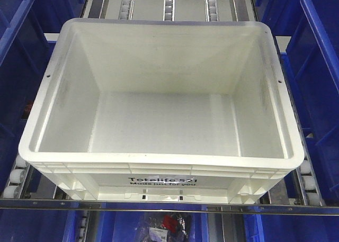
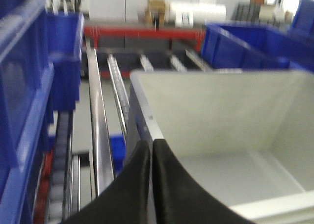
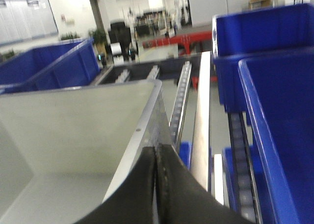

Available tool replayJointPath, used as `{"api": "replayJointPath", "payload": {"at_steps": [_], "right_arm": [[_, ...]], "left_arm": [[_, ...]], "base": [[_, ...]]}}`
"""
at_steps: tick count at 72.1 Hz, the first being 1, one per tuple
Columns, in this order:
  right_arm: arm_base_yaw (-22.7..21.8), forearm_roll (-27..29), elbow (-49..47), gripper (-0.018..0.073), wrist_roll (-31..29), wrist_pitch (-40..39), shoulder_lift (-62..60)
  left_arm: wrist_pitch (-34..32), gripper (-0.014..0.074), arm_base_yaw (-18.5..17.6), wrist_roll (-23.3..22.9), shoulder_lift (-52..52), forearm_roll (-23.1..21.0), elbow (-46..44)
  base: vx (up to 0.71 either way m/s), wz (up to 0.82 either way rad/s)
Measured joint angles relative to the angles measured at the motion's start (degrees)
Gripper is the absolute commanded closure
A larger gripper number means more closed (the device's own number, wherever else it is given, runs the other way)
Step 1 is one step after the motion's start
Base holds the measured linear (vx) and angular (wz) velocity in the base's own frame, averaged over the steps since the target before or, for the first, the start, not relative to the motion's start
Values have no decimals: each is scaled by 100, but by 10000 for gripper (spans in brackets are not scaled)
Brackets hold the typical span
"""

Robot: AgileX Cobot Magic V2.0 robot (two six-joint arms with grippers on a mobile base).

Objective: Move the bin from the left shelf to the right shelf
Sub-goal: 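Lower both open grippers toward the side rims of the white crate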

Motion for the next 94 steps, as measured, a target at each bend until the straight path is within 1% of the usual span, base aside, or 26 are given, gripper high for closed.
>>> {"api": "replayJointPath", "payload": {"at_steps": [5,11,18,24,39,57,72,78,83,88,94], "right_arm": [[0,0,-528,564,0,567,367],[0,0,-1134,564,0,1168,883],[0,0,-1599,564,0,1651,1417],[0,6,-1774,564,-20,1815,1797],[0,457,-1788,564,-46,1911,2293],[0,701,-1796,564,-86,1911,2325],[0,707,-1796,564,-92,1911,2325],[0,696,-1796,564,-109,1911,2325],[0,642,-1796,564,-134,1906,2325],[0,530,-1796,564,-193,1901,2325],[0,393,-1796,564,-276,1888,2325]], "left_arm": [[507,603,0,0,566,0,-480],[912,603,0,0,1130,0,-931],[961,603,0,0,1605,0,-1174],[876,603,0,0,1857,0,-1213],[721,603,0,0,1979,0,-1220],[546,603,0,0,1979,0,-1220],[196,603,0,0,1979,0,-1220],[201,603,0,-46,1979,0,-1220],[254,603,0,-214,1979,0,-1220],[383,603,0,-367,1979,0,-1220],[494,603,0,-427,1979,0,-1220]], "base": [[0,0],[0,0],[0,0],[0,0],[0,0],[0,0],[0,0],[0,0],[0,0],[0,0],[0,0]]}}
